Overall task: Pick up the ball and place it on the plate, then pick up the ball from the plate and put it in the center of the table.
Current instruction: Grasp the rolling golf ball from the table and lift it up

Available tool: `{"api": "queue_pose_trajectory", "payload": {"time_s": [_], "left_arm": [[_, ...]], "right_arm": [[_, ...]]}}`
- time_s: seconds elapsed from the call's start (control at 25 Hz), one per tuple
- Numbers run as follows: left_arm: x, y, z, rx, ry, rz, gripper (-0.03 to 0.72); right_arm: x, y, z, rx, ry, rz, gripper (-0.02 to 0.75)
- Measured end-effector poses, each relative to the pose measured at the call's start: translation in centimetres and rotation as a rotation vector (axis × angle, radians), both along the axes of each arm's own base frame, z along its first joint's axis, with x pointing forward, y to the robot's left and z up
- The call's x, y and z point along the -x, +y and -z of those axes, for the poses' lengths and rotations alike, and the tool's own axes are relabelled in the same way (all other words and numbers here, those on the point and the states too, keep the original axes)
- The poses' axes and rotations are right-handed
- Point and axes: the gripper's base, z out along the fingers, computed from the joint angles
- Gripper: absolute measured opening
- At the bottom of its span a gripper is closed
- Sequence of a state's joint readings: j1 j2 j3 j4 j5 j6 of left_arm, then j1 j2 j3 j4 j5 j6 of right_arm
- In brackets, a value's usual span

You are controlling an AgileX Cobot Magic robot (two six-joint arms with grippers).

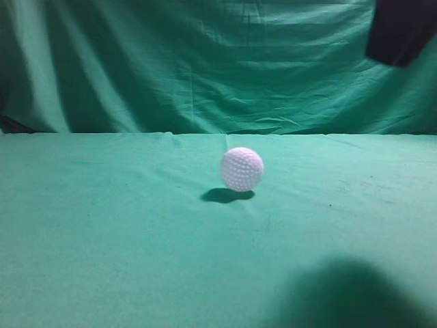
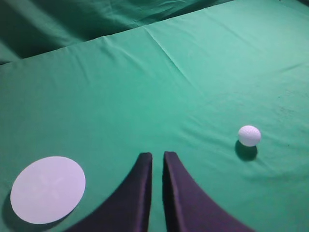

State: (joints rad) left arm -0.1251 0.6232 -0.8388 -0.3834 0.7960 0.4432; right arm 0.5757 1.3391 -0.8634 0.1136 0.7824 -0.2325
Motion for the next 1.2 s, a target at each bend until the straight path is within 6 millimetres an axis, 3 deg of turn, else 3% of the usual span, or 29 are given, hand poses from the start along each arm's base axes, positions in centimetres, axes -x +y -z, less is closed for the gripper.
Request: {"api": "queue_pose_trajectory", "payload": {"time_s": [0.36, 0.52, 0.56, 0.84, 1.2], "left_arm": [[2.6, 0.5, 4.2, 0.019, -0.032, -0.027, 0.060], [2.6, 0.5, 5.1, 0.033, -0.012, -0.037, 0.060], [2.6, 0.5, 5.3, 0.034, -0.011, -0.038, 0.060], [2.6, 0.4, 5.4, 0.059, -0.010, -0.037, 0.060], [2.6, 0.3, 5.3, 0.072, -0.009, -0.034, 0.060]], "right_arm": [[-3.2, 3.7, 2.2, 0.040, 0.032, -0.082, 0.510], [-4.3, 5.0, 3.4, 0.047, 0.057, -0.082, 0.510], [-4.7, 5.3, 3.7, 0.048, 0.067, -0.069, 0.551], [-7.2, 7.1, 5.5, 0.058, 0.103, -0.010, 0.536], [-8.3, 7.9, 8.4, 0.103, 0.174, 0.026, 0.536]]}}
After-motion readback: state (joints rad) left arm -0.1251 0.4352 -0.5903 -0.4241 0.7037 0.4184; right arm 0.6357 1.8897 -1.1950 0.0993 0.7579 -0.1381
